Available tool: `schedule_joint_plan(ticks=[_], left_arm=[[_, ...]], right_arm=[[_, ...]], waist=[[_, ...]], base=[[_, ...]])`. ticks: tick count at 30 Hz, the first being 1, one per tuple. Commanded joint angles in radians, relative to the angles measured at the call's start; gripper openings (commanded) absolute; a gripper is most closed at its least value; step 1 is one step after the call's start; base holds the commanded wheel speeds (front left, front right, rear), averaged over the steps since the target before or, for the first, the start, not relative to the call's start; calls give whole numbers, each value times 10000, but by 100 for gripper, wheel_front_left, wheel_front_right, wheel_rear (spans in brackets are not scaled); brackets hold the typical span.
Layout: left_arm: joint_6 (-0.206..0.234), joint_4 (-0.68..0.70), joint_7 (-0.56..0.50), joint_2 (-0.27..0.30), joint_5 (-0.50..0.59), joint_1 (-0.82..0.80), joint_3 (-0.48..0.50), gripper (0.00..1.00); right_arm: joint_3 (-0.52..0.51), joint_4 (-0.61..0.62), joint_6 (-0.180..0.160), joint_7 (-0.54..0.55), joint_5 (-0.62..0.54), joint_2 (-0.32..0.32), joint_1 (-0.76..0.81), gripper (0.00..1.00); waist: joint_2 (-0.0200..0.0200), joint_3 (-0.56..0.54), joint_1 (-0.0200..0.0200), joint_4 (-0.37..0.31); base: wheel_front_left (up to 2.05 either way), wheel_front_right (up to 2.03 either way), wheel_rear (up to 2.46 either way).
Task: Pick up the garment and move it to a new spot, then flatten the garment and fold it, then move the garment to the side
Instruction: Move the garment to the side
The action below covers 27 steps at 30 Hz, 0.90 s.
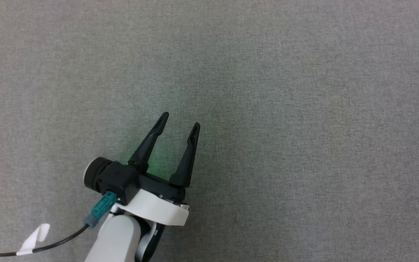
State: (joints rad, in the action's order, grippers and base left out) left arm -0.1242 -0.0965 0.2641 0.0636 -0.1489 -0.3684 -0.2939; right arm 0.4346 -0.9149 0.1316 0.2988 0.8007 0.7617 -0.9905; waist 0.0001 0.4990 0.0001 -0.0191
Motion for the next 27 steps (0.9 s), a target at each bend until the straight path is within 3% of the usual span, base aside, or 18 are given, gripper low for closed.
schedule_joint_plan(ticks=[1, 7, 13, 19, 27], left_arm=[[-43, -26, -7, 19, 84, -90, 35, 100], [-51, -130, -7, 71, 68, -28, 116, 100], [-48, -208, -6, 31, -120, 183, 209, 100], [90, -179, -7, 141, -264, 567, 788, 100], [266, -240, -7, 211, -574, 1257, 1731, 100]], right_arm=[[-66, -302, -22, -231, -86, -109, -170, 100], [29, -1386, -22, -422, -364, -624, -345, 100], [328, -1821, -22, -656, -602, -861, -178, 100], [628, -1054, -22, -1588, -630, -1072, 174, 100], [820, 1109, -22, -2657, -191, -1245, 866, 100]], waist=[[-1, 30, -1, -11], [-1, -271, -1, -155], [-1, -1281, -1, -277], [-1, -2618, -1, -433], [-1, -4037, -1, -556]], base=[[0, 0, 0], [0, 0, 0], [0, 0, 0], [0, 0, 0], [0, 0, 0]])
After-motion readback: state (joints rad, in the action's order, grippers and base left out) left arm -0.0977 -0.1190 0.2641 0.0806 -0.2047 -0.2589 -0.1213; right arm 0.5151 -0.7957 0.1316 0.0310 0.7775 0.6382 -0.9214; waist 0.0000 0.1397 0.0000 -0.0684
